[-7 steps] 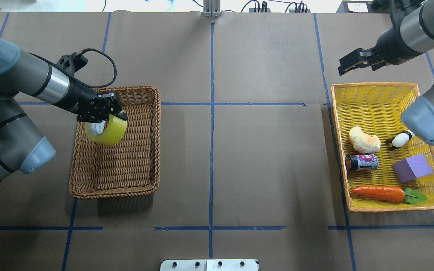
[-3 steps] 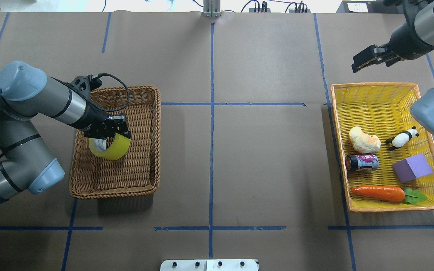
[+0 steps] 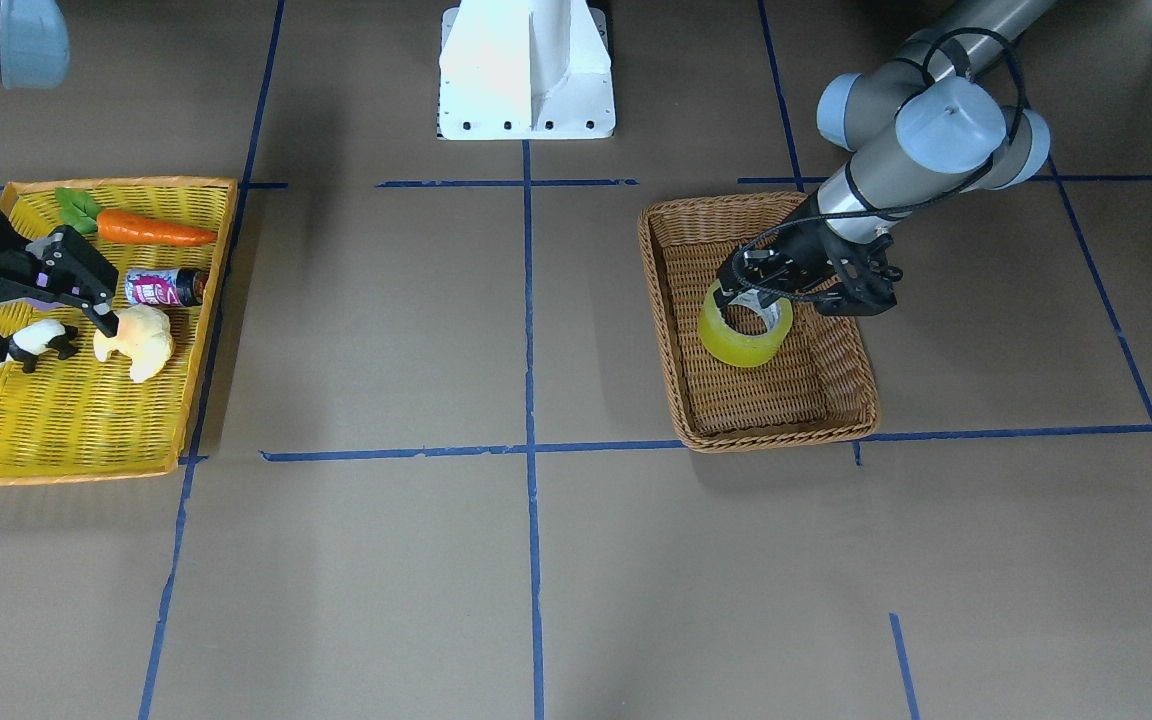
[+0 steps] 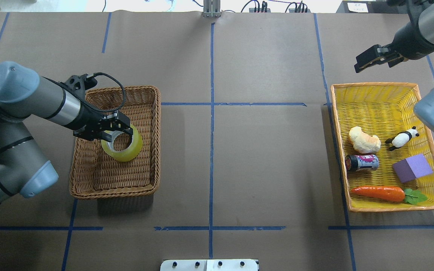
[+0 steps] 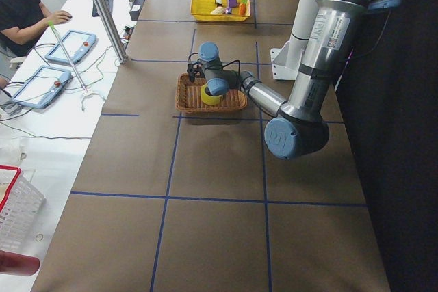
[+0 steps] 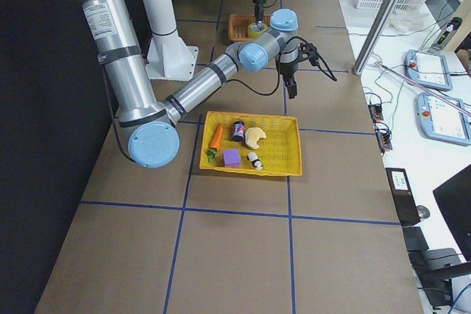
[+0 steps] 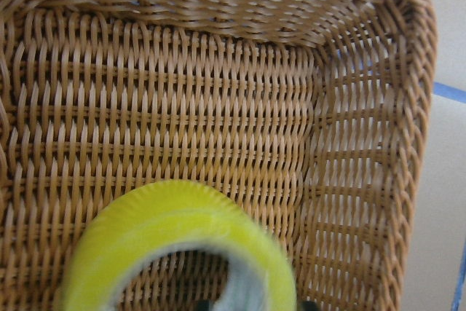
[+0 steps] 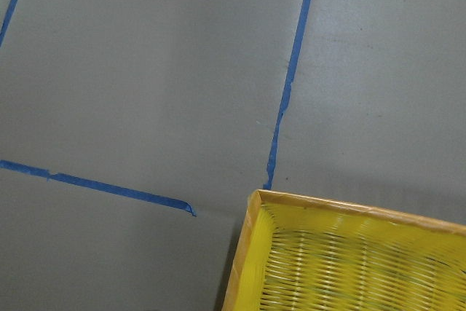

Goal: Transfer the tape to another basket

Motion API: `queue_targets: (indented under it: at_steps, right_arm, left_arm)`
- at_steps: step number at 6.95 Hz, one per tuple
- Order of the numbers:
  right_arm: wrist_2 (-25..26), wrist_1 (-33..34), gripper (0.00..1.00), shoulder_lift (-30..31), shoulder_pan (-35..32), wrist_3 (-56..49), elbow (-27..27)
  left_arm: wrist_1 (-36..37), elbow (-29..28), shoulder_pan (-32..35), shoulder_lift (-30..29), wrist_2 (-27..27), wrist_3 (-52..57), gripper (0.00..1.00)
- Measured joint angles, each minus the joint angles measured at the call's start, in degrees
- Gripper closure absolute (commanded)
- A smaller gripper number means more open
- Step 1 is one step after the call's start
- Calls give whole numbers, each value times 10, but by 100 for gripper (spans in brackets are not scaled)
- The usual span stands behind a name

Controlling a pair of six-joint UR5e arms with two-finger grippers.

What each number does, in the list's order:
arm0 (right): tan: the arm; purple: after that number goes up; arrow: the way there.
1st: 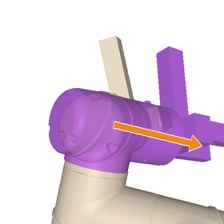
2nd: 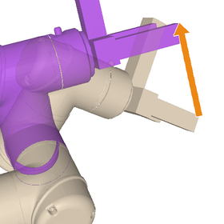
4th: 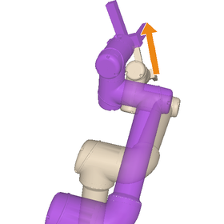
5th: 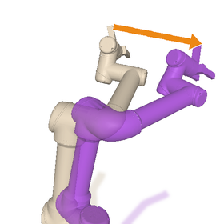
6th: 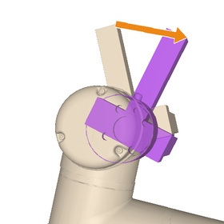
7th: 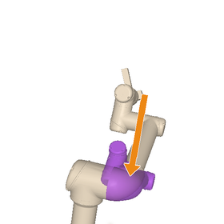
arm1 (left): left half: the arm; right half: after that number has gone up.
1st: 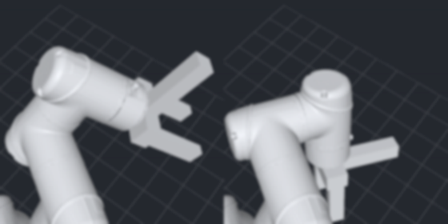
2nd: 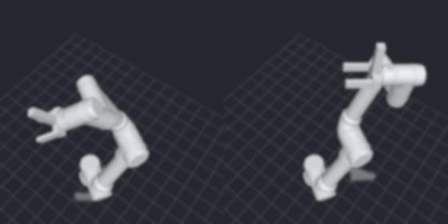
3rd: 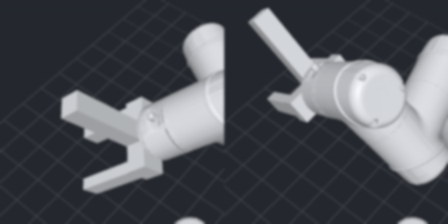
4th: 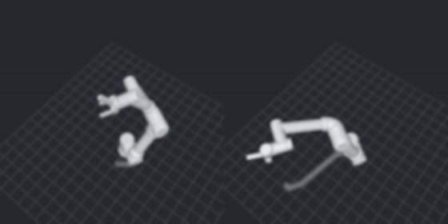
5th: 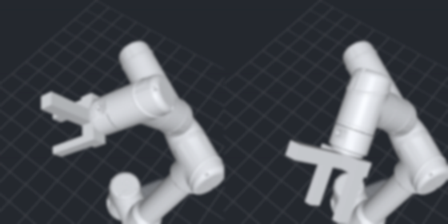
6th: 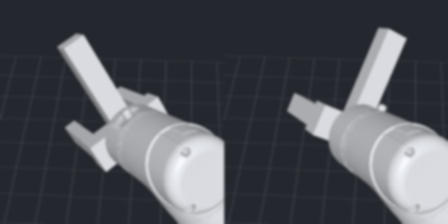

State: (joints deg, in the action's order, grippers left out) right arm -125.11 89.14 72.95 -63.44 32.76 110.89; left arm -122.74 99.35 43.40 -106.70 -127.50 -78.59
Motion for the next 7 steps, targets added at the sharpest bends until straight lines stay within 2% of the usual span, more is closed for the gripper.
queue_targets:
  at_steps: [3,4,6,7]
  right_arm:
    - [-32,3,0,34,-54,-99,-25]
    - [-50,4,0,49,-85,-157,-48]
    - [-92,3,0,84,-163,-295,-109]
    - [-107,0,0,111,-201,-352,-141]
  left_arm:
    - [274,121,75,2,-26,206,0]
    - [327,136,113,8,-32,286,0]
    - [359,129,204,50,-56,451,0]
    - [362,104,258,77,-75,543,0]
